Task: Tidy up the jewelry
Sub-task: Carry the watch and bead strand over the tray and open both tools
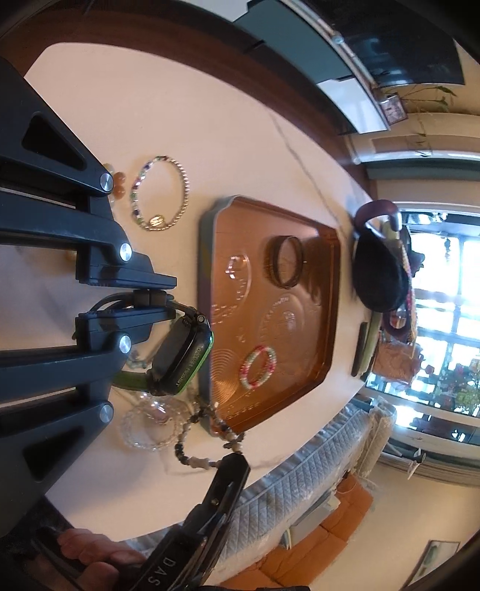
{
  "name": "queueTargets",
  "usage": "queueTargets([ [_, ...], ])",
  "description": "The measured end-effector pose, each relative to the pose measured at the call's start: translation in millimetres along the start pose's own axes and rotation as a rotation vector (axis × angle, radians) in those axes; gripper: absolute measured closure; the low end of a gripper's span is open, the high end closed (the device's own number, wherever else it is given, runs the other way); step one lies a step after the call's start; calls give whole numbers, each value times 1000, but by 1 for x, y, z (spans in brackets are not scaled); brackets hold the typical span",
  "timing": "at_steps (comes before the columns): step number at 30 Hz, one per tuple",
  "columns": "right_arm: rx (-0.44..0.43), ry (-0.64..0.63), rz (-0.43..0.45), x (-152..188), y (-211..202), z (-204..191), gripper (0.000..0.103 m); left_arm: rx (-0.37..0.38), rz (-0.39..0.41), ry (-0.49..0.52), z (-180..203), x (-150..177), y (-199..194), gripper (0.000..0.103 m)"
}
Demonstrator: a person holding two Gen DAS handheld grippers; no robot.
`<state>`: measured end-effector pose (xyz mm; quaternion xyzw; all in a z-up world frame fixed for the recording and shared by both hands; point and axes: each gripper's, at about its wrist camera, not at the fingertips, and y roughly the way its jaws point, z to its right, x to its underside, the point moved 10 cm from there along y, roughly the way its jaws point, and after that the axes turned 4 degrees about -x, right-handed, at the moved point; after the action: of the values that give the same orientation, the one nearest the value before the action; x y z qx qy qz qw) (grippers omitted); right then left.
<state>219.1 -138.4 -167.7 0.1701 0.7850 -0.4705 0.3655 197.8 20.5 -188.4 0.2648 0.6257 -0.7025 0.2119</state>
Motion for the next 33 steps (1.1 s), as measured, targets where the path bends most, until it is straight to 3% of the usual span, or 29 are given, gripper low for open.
queueTargets([
  [6, 38, -3, 16, -7, -14, 0, 95, 4, 54, 2, 5, -24, -17, 93],
  [11, 68, -56, 73, -28, -36, -9, 95, -6, 126, 37, 13, -47, -37, 93],
  [21, 80, -95, 141, -75, -50, -16, 95, 13, 178, 52, 18, -88, -51, 93],
  [26, 85, -117, 150, -94, -39, -13, 95, 48, 166, 21, 13, -104, -42, 93],
  [33, 119, -101, 127, -102, -9, 17, 95, 131, 93, -61, 7, -111, 5, 93],
])
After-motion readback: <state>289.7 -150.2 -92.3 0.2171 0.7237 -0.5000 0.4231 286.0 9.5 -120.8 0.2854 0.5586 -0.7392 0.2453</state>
